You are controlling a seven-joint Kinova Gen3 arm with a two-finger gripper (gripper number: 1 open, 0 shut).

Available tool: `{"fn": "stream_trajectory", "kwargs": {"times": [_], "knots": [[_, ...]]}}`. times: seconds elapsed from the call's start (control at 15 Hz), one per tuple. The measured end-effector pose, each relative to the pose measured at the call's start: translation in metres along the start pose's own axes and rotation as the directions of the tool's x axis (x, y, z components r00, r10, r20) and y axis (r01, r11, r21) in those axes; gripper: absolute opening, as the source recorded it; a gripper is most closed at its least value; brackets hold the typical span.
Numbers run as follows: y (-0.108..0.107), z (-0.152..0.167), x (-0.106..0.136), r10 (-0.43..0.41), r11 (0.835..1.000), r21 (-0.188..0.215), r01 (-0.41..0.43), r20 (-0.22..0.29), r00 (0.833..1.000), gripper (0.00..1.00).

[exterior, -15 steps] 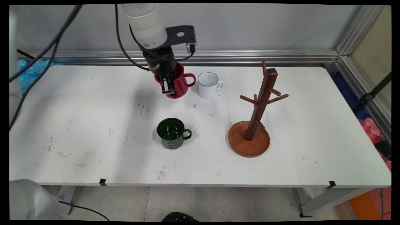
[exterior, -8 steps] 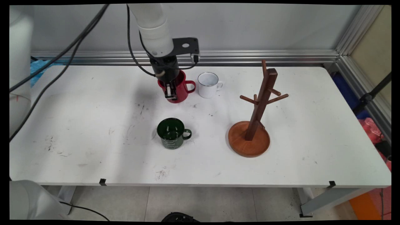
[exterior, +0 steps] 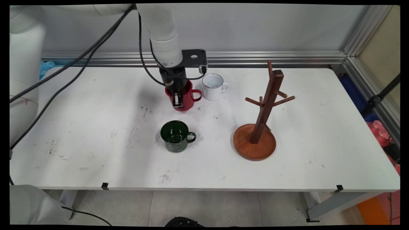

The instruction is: Place the picked object on the table

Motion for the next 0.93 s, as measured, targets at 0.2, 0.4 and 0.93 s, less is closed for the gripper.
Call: {"fn": "stream_trajectory", "kwargs": {"times": [0.2,0.4,0.93], "knots": [[0.000,0.010,0.002,0.002,1.000,-0.004,-0.002,0.005,1.000,0.00],[-0.001,0.019,0.004,0.006,1.000,-0.003,-0.006,0.006,1.000,0.00],[-0.001,0.032,0.007,0.015,1.000,0.008,-0.015,0.000,1.000,1.00]]}}
